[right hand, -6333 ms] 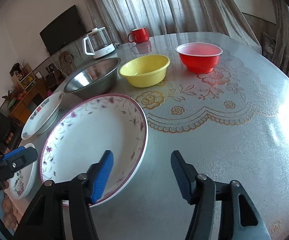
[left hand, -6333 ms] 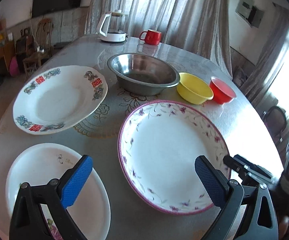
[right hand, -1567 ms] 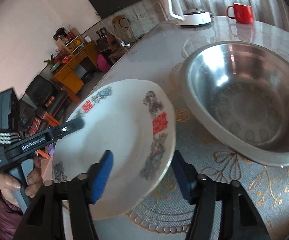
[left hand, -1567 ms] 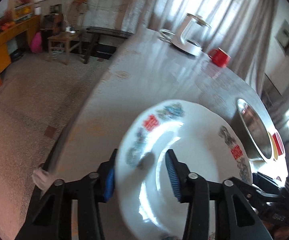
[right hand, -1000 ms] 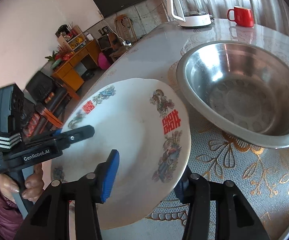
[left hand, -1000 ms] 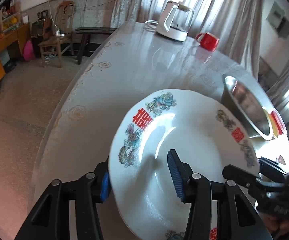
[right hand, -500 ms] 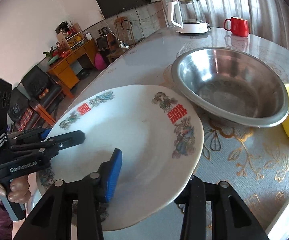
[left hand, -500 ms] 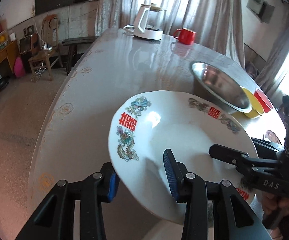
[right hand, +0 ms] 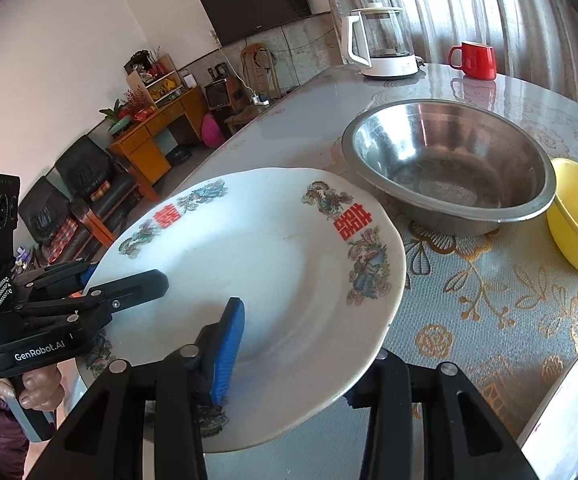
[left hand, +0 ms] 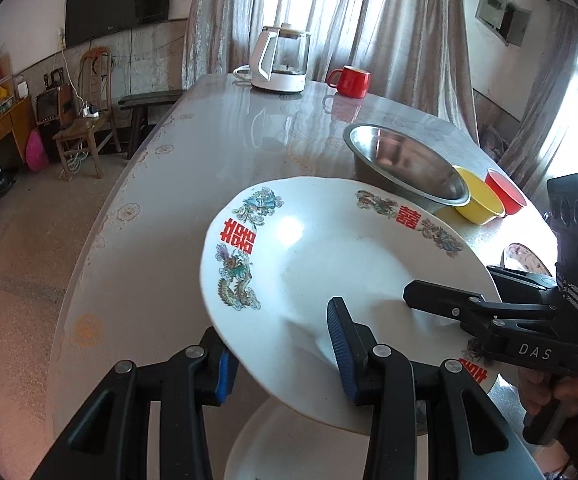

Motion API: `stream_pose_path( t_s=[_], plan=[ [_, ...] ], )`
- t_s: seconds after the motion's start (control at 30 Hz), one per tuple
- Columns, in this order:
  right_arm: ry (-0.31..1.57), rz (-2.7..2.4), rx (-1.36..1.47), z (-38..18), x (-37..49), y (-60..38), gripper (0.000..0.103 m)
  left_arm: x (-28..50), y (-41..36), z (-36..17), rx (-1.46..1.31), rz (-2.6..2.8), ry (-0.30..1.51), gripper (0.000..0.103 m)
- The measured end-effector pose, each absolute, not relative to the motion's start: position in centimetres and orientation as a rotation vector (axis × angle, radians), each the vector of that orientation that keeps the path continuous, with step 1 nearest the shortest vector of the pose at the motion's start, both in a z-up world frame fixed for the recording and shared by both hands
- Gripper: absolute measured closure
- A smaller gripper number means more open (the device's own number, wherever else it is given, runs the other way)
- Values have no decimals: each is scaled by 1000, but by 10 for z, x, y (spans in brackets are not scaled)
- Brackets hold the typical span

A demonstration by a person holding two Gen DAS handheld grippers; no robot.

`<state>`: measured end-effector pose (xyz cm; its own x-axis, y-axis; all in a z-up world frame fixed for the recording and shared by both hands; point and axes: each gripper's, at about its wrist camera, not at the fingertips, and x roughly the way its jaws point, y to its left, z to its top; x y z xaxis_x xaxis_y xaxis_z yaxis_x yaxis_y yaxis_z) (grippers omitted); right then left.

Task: Organize plates and bowls
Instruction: 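Carry the double-happiness plate onto the purple-rim plate and open the right gripper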

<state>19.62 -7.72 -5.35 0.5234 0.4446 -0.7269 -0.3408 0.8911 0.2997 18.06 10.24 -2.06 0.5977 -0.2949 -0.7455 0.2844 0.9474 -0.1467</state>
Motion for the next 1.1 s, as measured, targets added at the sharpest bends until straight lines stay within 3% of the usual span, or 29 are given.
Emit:
stream_pose_path(
  t_s=[0.53,1.1],
  plan=[
    [816,464,142,-21,141,-106,62,118,67,16,-7,-405,745,61],
    [767,230,196,-4,44,-225,62,62,-73,15,54,-657,772,58]
  ],
)
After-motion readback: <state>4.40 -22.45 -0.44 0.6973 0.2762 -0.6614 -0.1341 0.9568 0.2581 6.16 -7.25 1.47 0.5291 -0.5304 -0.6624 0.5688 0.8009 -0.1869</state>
